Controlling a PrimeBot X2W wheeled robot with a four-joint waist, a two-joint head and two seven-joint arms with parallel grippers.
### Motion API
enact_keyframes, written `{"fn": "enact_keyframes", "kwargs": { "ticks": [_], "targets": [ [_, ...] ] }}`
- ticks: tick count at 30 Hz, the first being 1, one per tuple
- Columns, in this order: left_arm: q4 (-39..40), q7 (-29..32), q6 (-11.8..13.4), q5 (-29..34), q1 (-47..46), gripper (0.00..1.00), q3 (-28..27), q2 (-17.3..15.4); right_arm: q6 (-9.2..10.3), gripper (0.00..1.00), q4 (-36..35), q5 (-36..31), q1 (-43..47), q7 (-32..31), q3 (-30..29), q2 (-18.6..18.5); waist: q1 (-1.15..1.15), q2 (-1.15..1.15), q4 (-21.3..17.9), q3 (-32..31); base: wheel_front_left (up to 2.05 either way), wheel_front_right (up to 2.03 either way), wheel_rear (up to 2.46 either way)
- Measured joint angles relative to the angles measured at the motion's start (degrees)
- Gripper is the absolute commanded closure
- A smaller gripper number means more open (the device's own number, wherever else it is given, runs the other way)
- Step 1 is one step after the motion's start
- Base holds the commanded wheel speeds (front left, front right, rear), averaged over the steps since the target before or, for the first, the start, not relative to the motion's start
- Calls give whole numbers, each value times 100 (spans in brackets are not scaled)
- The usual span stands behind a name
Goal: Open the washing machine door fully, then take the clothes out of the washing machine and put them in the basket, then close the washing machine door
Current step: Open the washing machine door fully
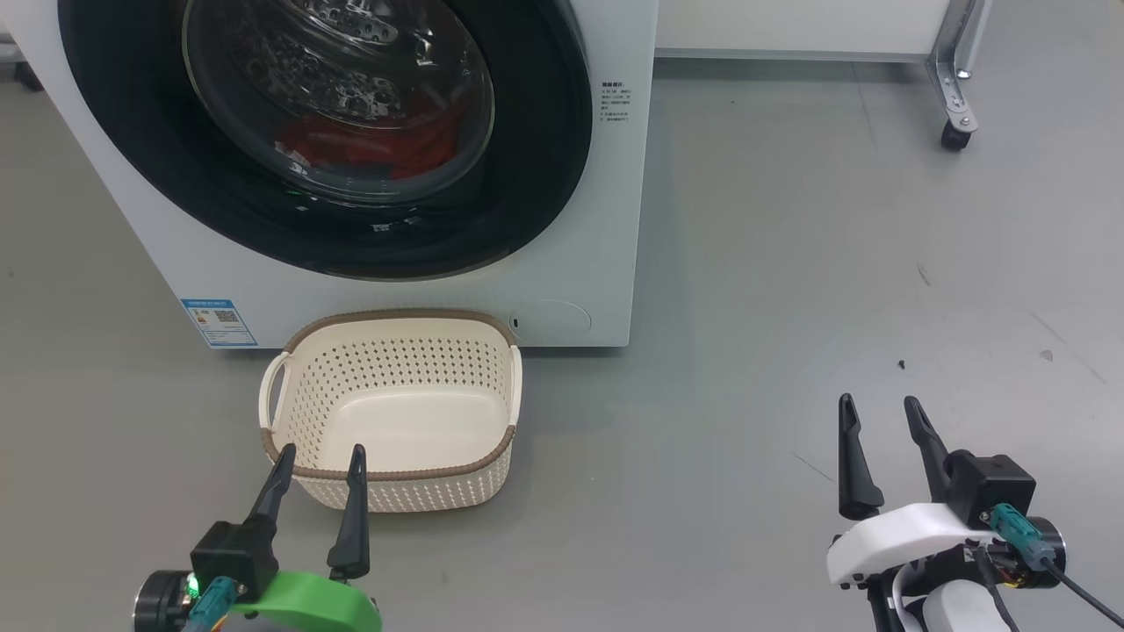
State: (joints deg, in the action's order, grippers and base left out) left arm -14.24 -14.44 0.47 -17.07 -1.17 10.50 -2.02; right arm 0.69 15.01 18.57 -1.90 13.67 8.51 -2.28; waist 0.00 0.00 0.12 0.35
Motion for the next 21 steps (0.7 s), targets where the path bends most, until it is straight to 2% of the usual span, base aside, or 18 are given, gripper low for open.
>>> {"fn": "enact_keyframes", "kwargs": {
  "ticks": [21],
  "targets": [
    [58,0,32,-7,-141,0,97,-3,4,0,-33,-47,-160,1,15,-129,0,0,93,231,0,0,0]
  ]
}}
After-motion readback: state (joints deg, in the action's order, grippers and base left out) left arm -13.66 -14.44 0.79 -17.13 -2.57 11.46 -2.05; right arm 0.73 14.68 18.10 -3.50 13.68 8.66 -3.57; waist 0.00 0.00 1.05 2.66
